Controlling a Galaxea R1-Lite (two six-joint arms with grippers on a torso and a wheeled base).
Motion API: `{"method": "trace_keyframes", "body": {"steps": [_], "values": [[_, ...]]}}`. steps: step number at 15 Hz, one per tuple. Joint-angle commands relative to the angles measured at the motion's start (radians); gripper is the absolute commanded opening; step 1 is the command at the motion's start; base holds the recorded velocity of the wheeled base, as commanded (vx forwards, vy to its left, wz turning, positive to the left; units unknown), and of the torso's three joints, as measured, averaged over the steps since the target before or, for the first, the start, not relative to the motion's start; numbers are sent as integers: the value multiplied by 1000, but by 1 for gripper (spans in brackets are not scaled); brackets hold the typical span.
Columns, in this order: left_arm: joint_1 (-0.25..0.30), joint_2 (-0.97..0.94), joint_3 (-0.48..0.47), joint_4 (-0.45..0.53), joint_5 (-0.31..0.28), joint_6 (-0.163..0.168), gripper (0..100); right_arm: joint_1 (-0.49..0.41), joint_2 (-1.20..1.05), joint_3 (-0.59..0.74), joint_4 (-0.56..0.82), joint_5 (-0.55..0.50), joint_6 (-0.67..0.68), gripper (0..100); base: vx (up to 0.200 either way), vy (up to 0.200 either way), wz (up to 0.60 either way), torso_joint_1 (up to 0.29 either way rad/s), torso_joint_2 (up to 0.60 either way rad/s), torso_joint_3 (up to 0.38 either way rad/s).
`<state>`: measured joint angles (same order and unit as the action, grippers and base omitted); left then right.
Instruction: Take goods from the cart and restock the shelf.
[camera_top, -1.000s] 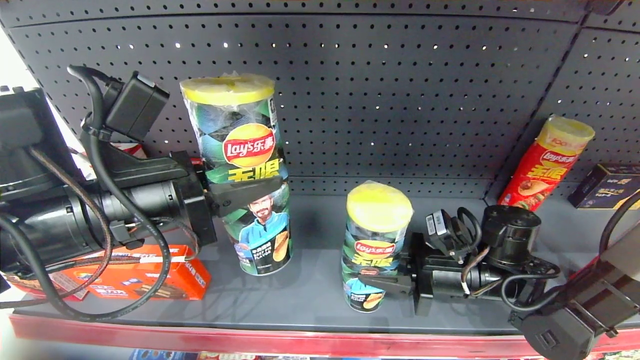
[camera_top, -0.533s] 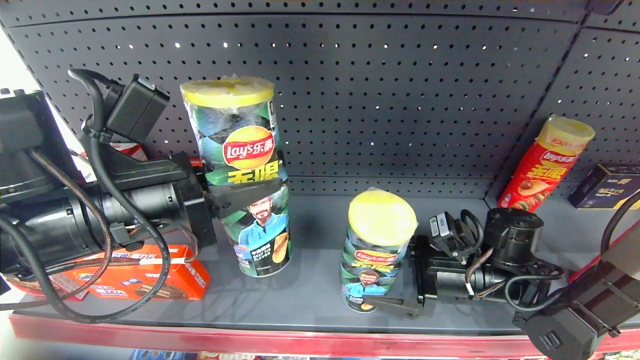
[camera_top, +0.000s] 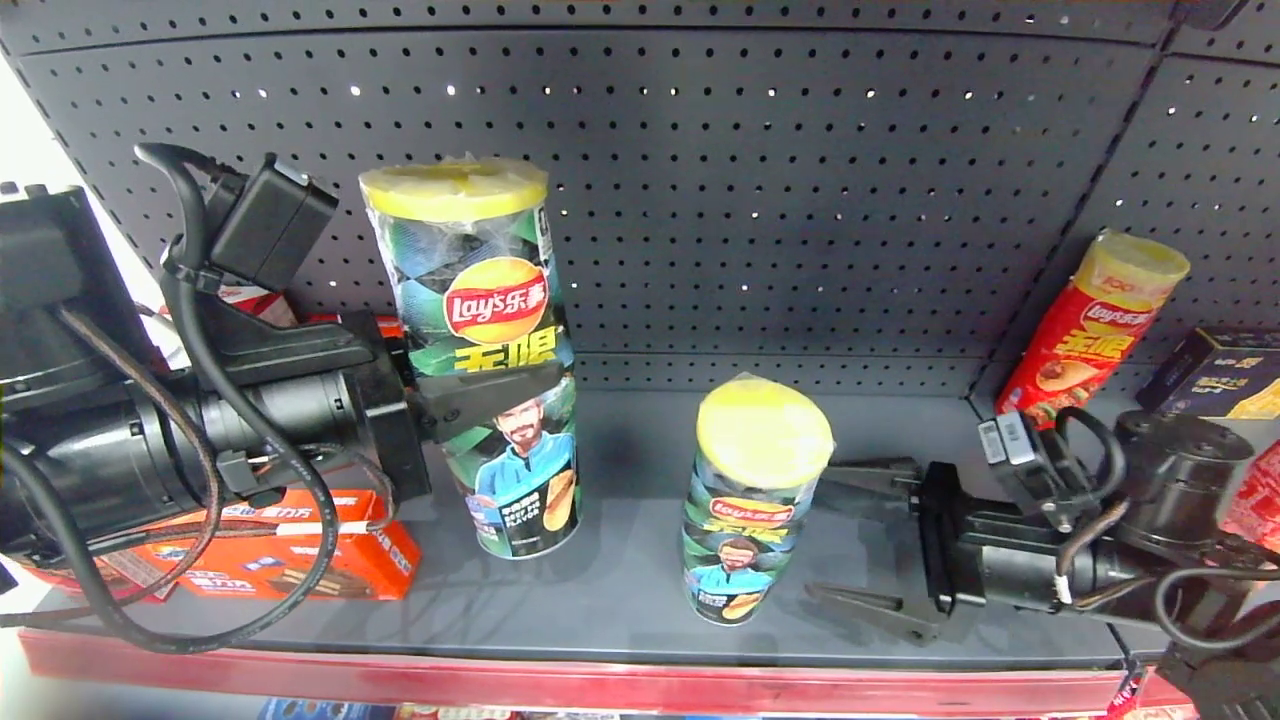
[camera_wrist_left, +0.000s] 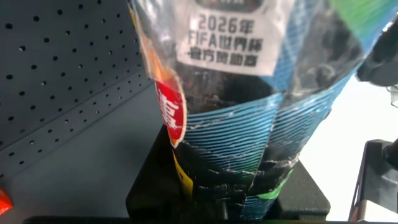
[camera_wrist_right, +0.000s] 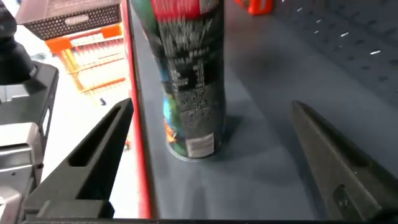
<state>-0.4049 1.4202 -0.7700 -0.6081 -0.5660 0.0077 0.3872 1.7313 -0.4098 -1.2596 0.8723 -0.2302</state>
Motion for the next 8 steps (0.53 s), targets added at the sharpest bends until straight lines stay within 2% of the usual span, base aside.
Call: {"method": "trace_keyframes", "body": {"steps": [1, 3, 5, 8], "values": [[3, -18, 6, -1, 0, 0, 0, -53, -194, 105, 5, -7, 5, 100, 0, 0, 0, 0, 0, 0], [8, -30, 6, -1, 1, -2, 0, -84, -318, 128, 55, -56, 15, 100, 0, 0, 0, 0, 0, 0], [14, -33, 6, -1, 1, -2, 0, -88, -412, 124, 127, -171, 19, 100, 0, 0, 0, 0, 0, 0], [12, -53, 6, -1, 0, 0, 0, -107, -605, 157, 243, -434, 78, 100, 0, 0, 0, 0, 0, 0]]}}
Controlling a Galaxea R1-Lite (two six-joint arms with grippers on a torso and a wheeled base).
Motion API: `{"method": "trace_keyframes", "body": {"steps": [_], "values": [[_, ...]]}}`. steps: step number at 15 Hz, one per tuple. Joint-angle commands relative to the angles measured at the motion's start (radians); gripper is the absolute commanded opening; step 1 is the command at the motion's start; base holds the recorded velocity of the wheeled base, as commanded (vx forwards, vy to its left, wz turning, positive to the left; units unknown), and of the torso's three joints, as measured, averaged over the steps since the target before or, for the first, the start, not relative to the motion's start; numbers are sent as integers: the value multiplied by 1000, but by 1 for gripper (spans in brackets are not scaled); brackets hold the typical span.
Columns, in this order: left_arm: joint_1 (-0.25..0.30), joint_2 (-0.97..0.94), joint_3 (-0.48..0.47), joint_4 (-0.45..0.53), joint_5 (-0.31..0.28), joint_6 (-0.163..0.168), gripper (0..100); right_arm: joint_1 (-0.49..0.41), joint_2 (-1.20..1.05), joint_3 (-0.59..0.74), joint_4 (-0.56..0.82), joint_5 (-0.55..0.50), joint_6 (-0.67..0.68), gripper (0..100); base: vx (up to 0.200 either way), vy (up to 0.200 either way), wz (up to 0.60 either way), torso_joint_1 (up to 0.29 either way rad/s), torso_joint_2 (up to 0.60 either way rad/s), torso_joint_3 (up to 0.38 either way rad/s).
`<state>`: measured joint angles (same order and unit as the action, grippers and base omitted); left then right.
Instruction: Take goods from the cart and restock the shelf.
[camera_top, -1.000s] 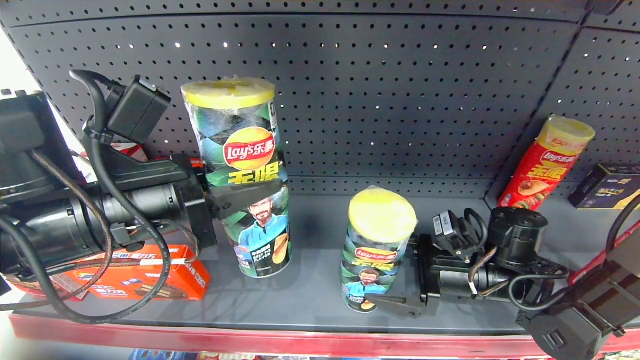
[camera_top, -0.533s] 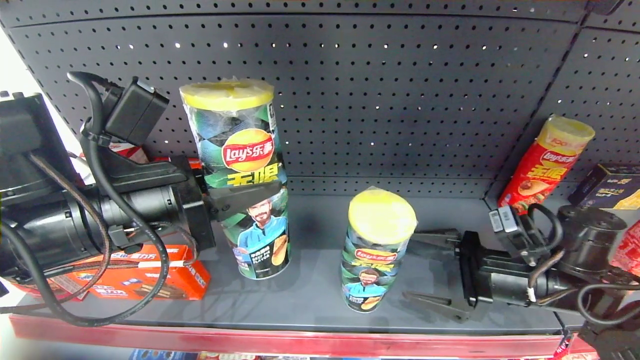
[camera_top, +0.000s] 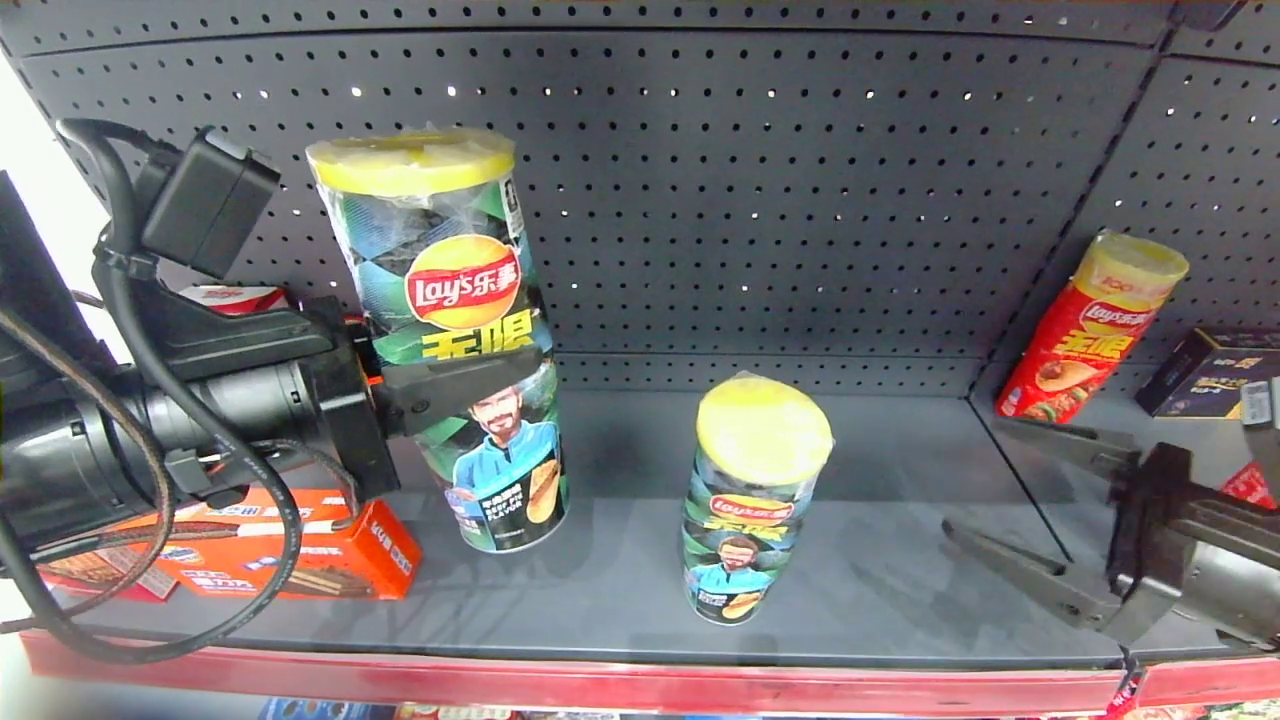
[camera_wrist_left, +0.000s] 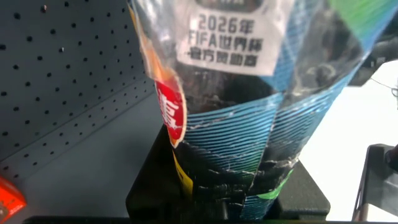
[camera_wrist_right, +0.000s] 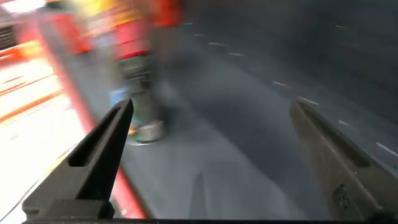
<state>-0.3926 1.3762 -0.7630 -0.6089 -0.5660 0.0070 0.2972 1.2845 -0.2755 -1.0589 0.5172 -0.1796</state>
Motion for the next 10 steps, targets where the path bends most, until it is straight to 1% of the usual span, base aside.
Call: {"method": "trace_keyframes", "body": {"steps": [1, 2, 3, 4, 5, 6, 7, 9, 10], "values": [[0, -9, 2, 0, 0, 1, 0, -18, -261, 49, 128, -209, 51, 100, 0, 0, 0, 0, 0, 0], [0, -9, 16, -2, 0, 5, 0, -17, -378, 87, 255, -367, 57, 100, 0, 0, 0, 0, 0, 0], [-3, -11, 19, -2, 0, 5, 0, -17, -478, 113, 369, -477, 72, 100, 0, 0, 0, 0, 0, 0], [-5, -19, 17, 0, 0, 5, 0, -15, -602, 139, 481, -553, 98, 100, 0, 0, 0, 0, 0, 0], [-5, -29, 16, 0, 0, 4, 0, -17, -721, 156, 576, -589, 111, 100, 0, 0, 0, 0, 0, 0], [-5, -32, 16, 0, 0, 4, 0, -23, -786, 165, 628, -605, 111, 100, 0, 0, 0, 0, 0, 0], [-5, -39, 19, 0, 1, 4, 0, -61, -962, 196, 789, -655, 114, 100, 0, 0, 0, 0, 0, 0], [-6, -49, 24, 3, 1, 4, 0, -118, -1176, 234, 973, -688, 138, 100, 0, 0, 0, 0, 0, 0], [-6, -51, 27, 3, 3, 2, 0, -119, -1188, 265, 984, -760, 195, 100, 0, 0, 0, 0, 0, 0]]}}
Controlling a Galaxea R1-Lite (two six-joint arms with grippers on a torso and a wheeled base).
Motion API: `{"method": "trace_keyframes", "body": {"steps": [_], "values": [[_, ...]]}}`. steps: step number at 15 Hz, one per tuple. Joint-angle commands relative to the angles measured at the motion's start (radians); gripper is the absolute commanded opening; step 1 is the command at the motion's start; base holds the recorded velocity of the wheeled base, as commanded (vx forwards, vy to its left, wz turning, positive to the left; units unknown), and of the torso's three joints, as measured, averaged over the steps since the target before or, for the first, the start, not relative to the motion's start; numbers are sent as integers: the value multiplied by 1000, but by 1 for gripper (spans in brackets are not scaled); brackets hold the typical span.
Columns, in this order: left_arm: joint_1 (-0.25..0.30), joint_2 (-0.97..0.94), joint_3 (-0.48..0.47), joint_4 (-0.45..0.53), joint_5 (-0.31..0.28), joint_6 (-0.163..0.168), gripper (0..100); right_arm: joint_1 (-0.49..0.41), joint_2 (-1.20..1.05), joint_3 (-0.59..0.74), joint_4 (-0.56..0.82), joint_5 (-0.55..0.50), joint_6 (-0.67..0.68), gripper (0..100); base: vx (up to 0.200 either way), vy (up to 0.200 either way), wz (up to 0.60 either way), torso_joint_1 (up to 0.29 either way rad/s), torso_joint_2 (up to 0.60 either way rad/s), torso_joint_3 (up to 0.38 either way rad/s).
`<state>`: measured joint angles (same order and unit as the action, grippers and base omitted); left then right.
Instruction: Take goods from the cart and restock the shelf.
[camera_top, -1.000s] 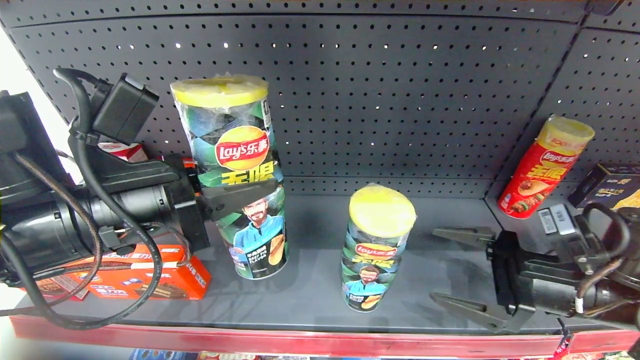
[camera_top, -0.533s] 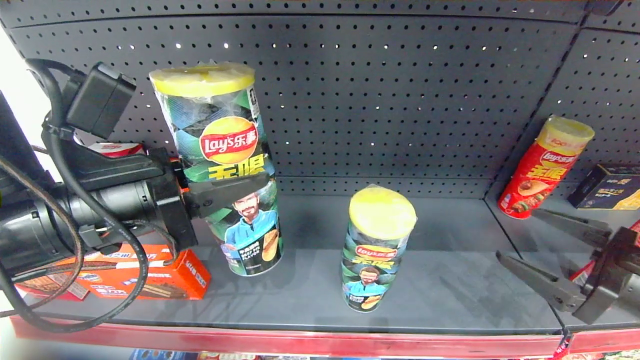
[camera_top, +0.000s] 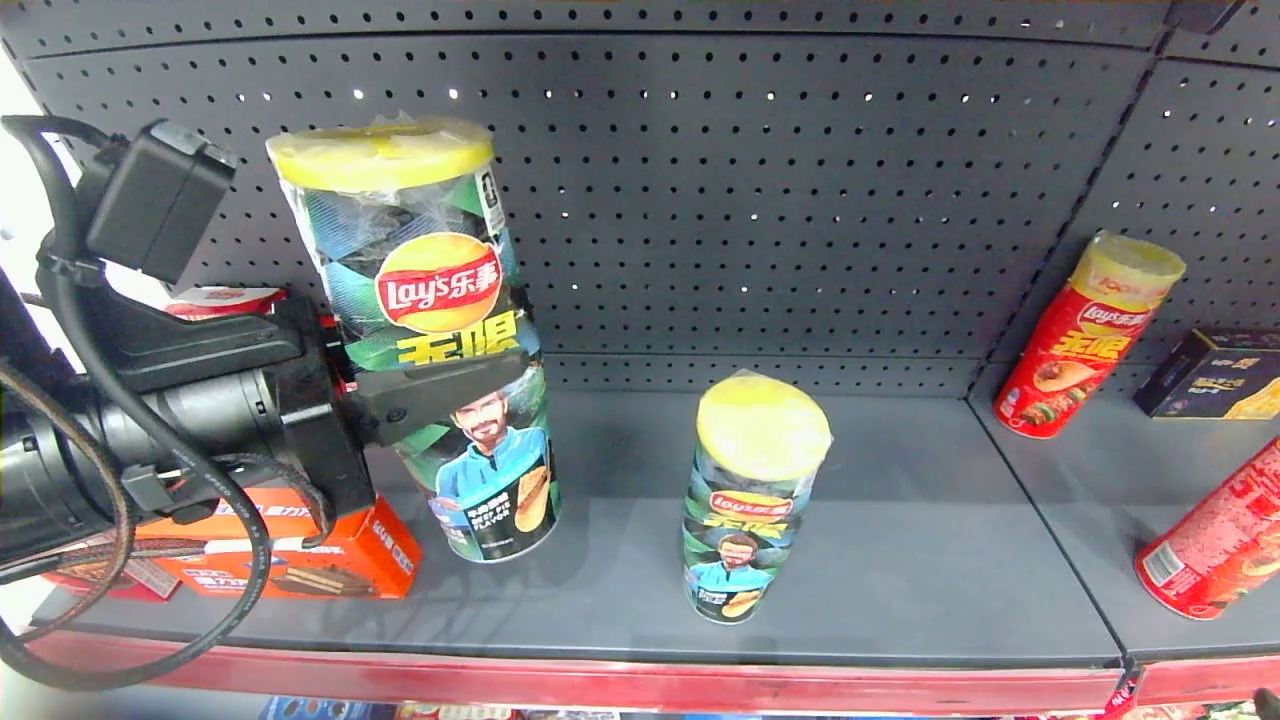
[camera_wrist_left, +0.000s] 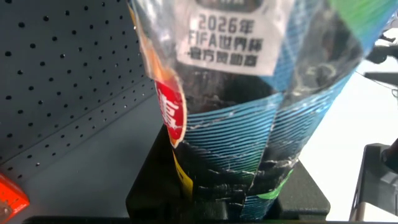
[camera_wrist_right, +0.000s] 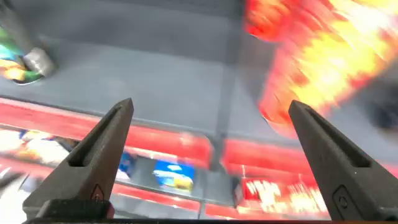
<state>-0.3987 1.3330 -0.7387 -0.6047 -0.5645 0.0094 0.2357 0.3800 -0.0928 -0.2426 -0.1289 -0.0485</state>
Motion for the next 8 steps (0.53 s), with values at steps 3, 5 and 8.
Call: {"method": "trace_keyframes", "body": {"steps": [3, 5, 8], "values": [[-3, -9, 13, 0, 1, 0, 0, -58, -282, 93, 172, -153, 93, 100, 0, 0, 0, 0, 0, 0], [-3, -8, 16, -3, 1, 1, 0, -58, -280, 91, 177, -149, -11, 100, 0, 0, 0, 0, 0, 0], [-6, -8, 16, -3, -3, 3, 0, -56, -282, 93, 172, 88, -54, 100, 0, 0, 0, 0, 0, 0]]}}
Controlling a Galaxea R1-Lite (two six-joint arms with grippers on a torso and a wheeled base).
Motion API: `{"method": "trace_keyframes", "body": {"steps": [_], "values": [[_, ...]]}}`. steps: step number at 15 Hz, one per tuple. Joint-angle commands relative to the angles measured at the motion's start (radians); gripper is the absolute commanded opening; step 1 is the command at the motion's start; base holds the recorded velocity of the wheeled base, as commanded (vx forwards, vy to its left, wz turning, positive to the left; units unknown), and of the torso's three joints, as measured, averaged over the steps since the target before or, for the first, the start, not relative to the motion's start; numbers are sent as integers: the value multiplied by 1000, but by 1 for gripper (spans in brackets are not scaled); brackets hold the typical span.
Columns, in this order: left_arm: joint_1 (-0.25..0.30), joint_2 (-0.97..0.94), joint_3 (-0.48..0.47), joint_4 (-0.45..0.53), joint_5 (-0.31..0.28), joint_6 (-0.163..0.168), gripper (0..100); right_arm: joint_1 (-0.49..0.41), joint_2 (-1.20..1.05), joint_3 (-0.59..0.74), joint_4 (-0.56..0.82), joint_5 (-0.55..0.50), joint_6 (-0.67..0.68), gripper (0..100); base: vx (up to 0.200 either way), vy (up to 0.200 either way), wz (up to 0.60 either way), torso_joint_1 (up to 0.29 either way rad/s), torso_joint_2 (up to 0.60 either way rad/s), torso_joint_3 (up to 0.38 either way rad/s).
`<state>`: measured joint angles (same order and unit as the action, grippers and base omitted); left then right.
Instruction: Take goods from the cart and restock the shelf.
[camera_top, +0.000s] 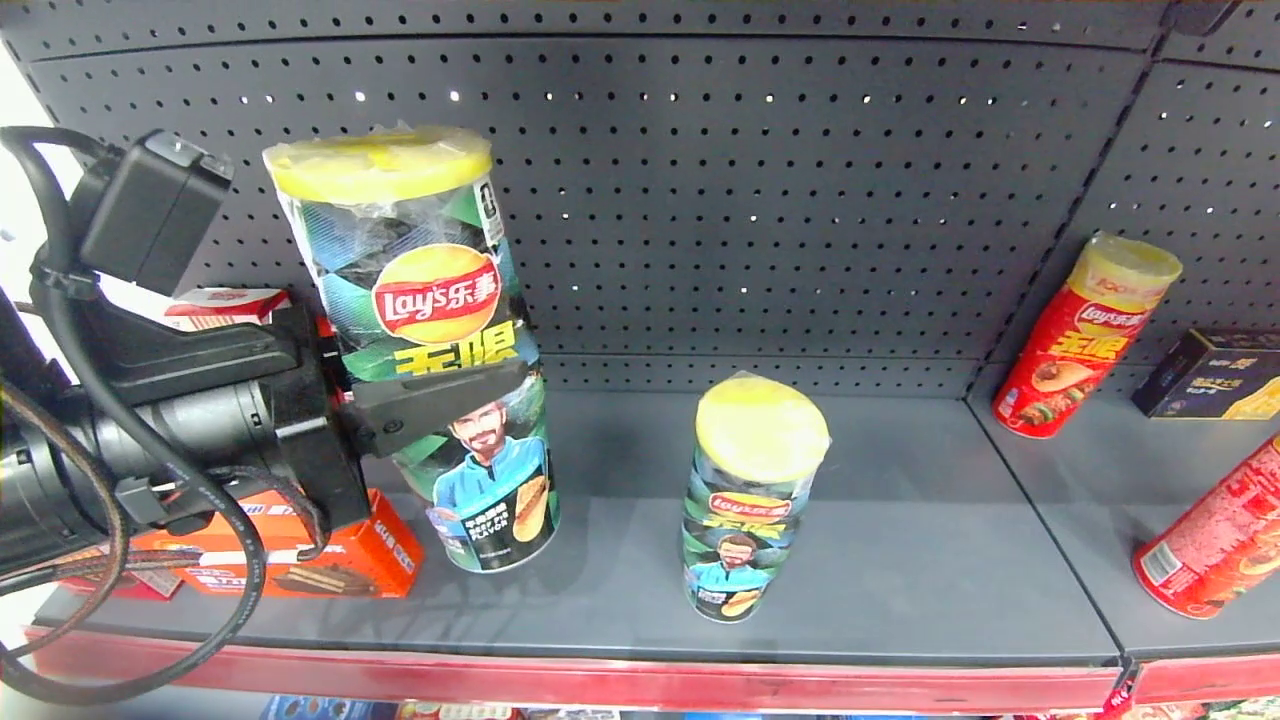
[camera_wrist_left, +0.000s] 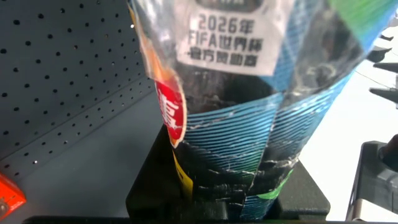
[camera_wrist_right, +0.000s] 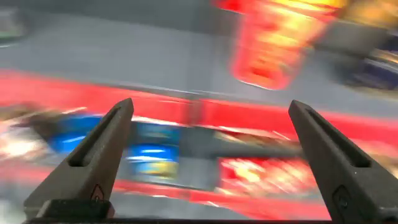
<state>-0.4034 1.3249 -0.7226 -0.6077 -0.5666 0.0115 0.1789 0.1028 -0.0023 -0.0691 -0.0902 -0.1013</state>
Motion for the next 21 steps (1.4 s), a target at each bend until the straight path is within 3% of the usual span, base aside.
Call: {"method": "trace_keyframes", "body": {"steps": [1, 3, 7, 8, 9, 14, 21], "values": [[-2, 0, 0, 0, -1, 1, 0, 1, -5, 2, 0, 46, 54, 100, 0, 0, 0, 0, 0, 0], [-3, 0, -1, -1, -3, 1, 0, -3, -3, 2, 42, 9, 170, 100, 0, 0, 0, 0, 0, 0], [-5, 0, -1, 0, -3, 1, 0, -33, 3, -1, 72, 32, 86, 100, 0, 0, 0, 0, 0, 0], [-6, 0, -1, -1, -3, 2, 0, -184, -5, -1, 74, 33, 87, 100, 0, 0, 0, 0, 0, 0], [-6, 0, -1, -1, -4, 2, 0, -240, -8, 1, 69, 35, 91, 100, 0, 0, 0, 0, 0, 0], [-25, 0, -1, -1, -4, 4, 0, -157, -75, 1, 69, 90, 117, 100, 0, 0, 0, 0, 0, 0], [-46, 0, 8, 3, -4, 4, 0, -168, -90, 2, 68, 69, 109, 100, 0, 0, 0, 0, 0, 0]]}}
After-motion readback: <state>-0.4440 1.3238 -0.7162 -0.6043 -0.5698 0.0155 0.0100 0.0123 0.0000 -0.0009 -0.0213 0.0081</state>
